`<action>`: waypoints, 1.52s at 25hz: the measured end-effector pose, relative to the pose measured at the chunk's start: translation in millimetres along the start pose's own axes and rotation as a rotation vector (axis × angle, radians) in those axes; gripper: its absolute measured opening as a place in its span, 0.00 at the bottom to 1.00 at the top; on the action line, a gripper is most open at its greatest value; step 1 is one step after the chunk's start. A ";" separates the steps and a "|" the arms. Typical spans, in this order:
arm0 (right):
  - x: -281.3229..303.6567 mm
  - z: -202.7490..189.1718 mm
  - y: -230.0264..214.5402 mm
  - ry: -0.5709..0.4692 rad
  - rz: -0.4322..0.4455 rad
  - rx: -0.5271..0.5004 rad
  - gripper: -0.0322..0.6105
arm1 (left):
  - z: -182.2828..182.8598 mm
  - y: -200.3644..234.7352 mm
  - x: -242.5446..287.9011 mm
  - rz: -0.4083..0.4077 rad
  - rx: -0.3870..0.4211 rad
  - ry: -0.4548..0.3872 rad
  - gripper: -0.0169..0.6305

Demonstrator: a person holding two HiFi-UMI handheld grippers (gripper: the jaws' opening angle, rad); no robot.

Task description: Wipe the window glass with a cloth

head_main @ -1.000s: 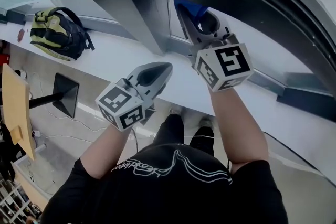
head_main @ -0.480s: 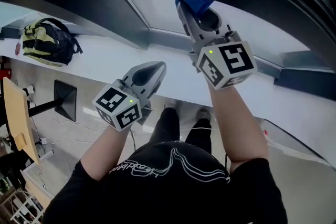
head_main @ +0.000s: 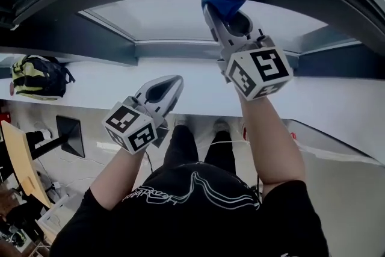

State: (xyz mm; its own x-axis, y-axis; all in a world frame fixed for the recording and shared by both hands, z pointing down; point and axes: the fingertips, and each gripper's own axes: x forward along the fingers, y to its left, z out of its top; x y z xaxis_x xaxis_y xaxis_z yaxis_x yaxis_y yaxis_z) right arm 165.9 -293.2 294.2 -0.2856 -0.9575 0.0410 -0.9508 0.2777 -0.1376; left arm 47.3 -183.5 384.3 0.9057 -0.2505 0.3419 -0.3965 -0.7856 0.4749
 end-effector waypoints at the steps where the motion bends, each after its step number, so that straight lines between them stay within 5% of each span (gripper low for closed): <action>1: -9.1 1.1 -11.0 -0.001 -0.015 -0.002 0.20 | -1.6 -6.9 7.2 -0.010 0.003 0.006 0.03; 18: -160.1 28.0 -195.2 -0.001 -0.235 -0.070 0.19 | -16.3 -111.9 120.0 -0.089 0.060 0.081 0.03; 28: -251.8 45.2 -307.6 -0.044 -0.481 -0.064 0.19 | -27.4 -154.9 162.3 -0.111 0.064 0.098 0.03; 38: -271.5 39.6 -341.8 0.001 -0.576 -0.103 0.19 | -30.5 -162.4 169.8 -0.086 0.058 0.054 0.03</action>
State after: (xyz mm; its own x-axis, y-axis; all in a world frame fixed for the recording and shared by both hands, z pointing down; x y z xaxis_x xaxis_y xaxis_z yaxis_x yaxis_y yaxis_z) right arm 573.1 -131.4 290.9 0.2810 -0.9562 0.0816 -0.9595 -0.2816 0.0043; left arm 261.0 -81.1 389.9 0.9262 -0.1507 0.3456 -0.3065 -0.8347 0.4576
